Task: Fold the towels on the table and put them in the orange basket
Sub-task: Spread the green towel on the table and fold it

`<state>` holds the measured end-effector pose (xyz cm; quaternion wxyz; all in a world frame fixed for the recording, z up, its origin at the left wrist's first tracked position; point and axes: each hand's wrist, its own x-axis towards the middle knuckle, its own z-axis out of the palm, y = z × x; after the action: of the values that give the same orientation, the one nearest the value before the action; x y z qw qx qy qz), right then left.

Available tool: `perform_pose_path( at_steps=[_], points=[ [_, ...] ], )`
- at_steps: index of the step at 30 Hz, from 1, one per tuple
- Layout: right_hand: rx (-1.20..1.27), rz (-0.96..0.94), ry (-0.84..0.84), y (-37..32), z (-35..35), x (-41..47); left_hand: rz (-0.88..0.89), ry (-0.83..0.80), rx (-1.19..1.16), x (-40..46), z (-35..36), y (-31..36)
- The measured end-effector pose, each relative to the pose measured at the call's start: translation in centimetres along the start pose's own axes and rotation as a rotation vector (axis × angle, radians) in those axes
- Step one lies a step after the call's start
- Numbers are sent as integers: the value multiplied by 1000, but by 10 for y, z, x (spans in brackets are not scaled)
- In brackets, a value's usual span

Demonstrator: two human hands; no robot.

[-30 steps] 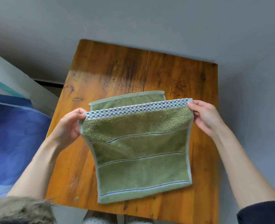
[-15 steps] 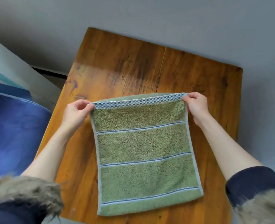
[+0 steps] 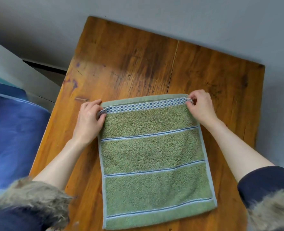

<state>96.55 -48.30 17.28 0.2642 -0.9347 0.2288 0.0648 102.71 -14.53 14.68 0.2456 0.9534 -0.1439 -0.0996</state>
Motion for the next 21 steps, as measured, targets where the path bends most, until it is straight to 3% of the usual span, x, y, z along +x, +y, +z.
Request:
perform_pose_path(
  at_steps=[4, 12, 16, 21],
  points=[
    [42, 52, -44, -1, -5, 1, -59, -31, 11, 8, -2, 3],
    [450, 227, -27, -7, -24, -14, -397, -301, -456, 20, -27, 20],
    [517, 236, 5, -7, -33, -33, -321, -387, -469, 13, -33, 24],
    [632, 258, 86, -14, -49, -66, -211, -246, -560, -3, -58, 28]
  ],
)
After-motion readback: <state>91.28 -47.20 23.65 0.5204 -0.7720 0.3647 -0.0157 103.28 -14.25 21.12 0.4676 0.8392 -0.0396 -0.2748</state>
